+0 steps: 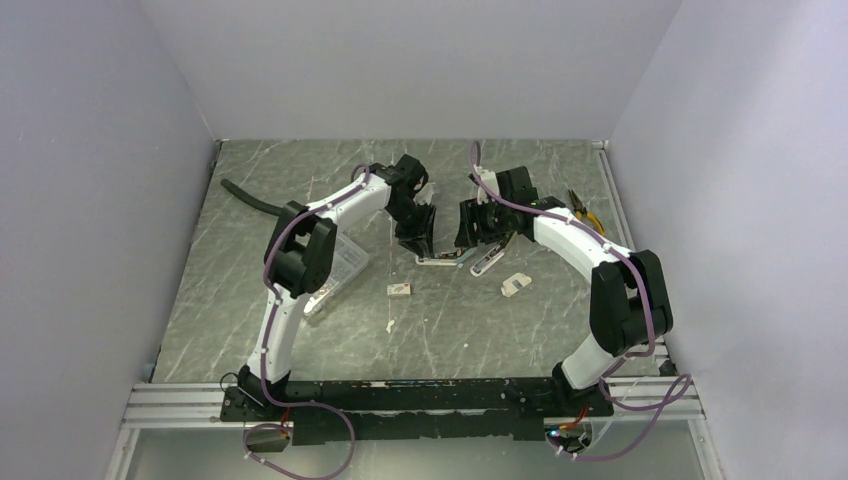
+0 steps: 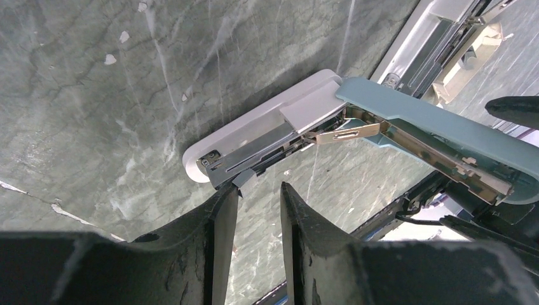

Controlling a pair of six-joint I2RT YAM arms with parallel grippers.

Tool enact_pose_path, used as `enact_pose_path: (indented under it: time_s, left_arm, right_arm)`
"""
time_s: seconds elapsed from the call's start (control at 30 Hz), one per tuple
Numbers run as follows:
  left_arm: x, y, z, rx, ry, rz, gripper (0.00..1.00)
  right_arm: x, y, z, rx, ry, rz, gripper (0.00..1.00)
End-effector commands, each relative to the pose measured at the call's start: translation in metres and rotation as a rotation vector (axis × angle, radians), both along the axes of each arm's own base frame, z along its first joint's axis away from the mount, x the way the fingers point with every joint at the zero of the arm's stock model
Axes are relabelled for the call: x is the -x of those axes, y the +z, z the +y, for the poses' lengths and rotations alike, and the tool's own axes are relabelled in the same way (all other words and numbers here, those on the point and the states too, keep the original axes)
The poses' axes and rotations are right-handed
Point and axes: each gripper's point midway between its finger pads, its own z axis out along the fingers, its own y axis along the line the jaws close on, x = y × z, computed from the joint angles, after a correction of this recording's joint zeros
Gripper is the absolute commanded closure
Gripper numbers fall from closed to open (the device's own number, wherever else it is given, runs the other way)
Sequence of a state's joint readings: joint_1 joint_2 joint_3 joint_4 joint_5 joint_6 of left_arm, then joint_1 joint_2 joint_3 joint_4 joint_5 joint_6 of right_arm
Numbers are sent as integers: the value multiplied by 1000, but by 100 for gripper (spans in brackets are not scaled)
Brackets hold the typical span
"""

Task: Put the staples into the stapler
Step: Adjust the staple in the stapler.

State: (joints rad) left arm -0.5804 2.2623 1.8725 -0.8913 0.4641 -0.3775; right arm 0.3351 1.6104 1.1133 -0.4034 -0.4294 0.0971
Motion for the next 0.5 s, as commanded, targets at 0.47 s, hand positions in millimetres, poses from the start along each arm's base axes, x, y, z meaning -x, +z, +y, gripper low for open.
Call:
enact_pose_path:
  time_s: [0.47]
  left_arm:
    - [-2,17,-6,5,-51,-53,63]
  right_arm:
    - [-12,22,5,-33,11,-56,42]
